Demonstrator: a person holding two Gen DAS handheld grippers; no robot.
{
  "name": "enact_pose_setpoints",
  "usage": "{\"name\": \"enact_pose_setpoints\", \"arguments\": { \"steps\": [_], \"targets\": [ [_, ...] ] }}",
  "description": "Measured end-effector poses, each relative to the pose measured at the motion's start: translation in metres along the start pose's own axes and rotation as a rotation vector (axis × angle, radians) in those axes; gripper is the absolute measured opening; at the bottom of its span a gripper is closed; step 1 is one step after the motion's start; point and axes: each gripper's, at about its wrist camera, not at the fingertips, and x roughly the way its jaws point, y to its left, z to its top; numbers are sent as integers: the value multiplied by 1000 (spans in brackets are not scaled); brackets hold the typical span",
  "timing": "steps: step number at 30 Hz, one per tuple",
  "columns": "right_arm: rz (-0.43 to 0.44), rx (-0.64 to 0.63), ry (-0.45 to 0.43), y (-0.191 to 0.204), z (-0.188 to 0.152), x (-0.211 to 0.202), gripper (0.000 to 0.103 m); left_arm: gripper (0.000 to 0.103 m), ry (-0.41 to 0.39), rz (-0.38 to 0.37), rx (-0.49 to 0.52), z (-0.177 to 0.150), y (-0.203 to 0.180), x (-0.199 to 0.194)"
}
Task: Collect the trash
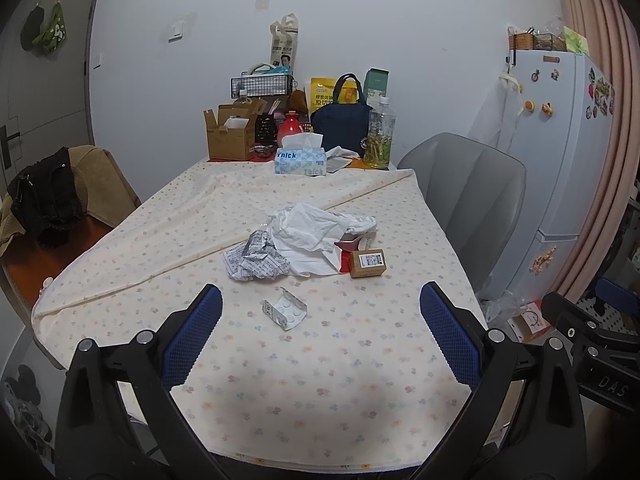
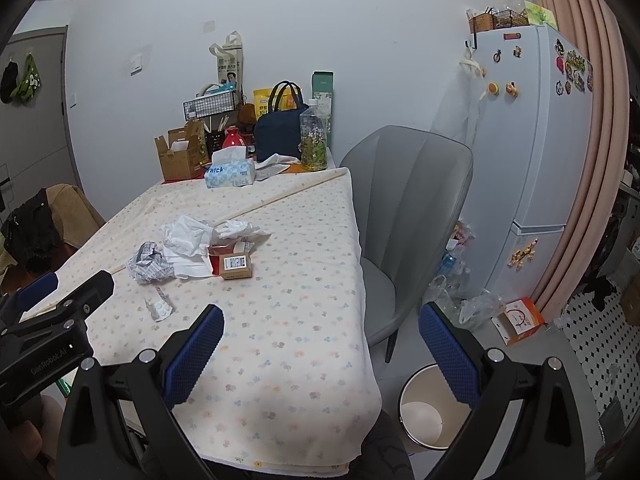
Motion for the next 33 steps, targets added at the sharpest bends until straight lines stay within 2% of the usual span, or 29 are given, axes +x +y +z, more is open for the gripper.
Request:
{"name": "enact_pose_setpoints", "arguments": {
  "steps": [33],
  "targets": [
    [-3,-8,-12,-2,-3,3,96,98,23,-16,-2,-1,-3,7]
  ]
}}
